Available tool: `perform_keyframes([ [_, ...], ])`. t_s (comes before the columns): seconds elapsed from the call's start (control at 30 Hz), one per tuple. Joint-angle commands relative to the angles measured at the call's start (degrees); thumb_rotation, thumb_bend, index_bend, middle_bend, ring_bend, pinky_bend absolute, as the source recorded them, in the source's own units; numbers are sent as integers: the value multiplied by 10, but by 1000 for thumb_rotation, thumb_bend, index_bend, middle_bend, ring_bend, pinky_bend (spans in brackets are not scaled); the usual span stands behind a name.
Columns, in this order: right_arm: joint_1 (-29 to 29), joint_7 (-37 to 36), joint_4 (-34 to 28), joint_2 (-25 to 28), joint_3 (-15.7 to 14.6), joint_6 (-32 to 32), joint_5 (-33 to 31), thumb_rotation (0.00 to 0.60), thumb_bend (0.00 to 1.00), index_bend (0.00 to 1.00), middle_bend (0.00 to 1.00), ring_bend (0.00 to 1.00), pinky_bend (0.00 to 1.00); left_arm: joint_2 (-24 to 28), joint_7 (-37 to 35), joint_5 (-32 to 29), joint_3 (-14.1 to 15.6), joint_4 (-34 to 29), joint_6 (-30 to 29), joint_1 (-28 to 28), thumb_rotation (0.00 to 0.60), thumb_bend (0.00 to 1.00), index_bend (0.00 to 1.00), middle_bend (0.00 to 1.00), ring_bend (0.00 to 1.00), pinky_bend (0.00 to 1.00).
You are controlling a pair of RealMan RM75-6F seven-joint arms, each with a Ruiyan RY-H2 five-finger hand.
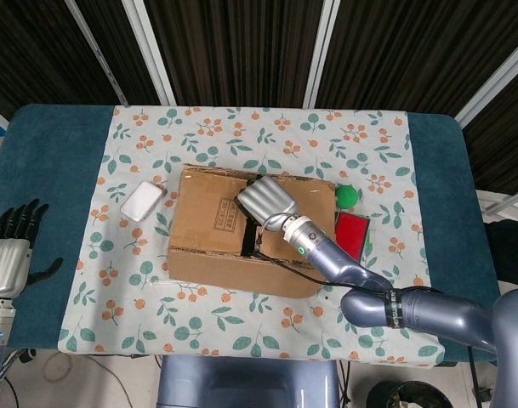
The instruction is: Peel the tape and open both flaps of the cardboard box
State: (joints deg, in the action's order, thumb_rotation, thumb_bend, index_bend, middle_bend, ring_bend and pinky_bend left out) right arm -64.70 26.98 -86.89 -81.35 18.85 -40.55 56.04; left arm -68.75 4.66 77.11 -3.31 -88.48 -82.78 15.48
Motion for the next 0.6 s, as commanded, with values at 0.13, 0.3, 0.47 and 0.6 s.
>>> perform_keyframes([
  [0.13, -15, 1, 20, -14, -10, 3, 3, 600, 1000, 598, 513, 394, 387, 1, -2, -1, -5, 0, 2, -2, 600, 192, 0, 0, 0, 0],
  [0.3, -20, 9, 27, -12, -25, 8, 8, 600, 1000, 634, 548, 380, 382, 1, -5, -2, -9, 0, 7, -3, 600, 192, 0, 0, 0, 0],
  [0.47, -22, 24, 23, -5, -42, 1, 19, 600, 1000, 644, 559, 374, 377, 2, -10, -5, -12, -3, 14, -4, 600, 193, 0, 0, 0, 0],
  [0.6, -25, 35, 20, 3, -51, -2, 26, 600, 1000, 649, 569, 371, 376, 2, -10, -2, -14, -4, 13, -6, 600, 192, 0, 0, 0, 0],
])
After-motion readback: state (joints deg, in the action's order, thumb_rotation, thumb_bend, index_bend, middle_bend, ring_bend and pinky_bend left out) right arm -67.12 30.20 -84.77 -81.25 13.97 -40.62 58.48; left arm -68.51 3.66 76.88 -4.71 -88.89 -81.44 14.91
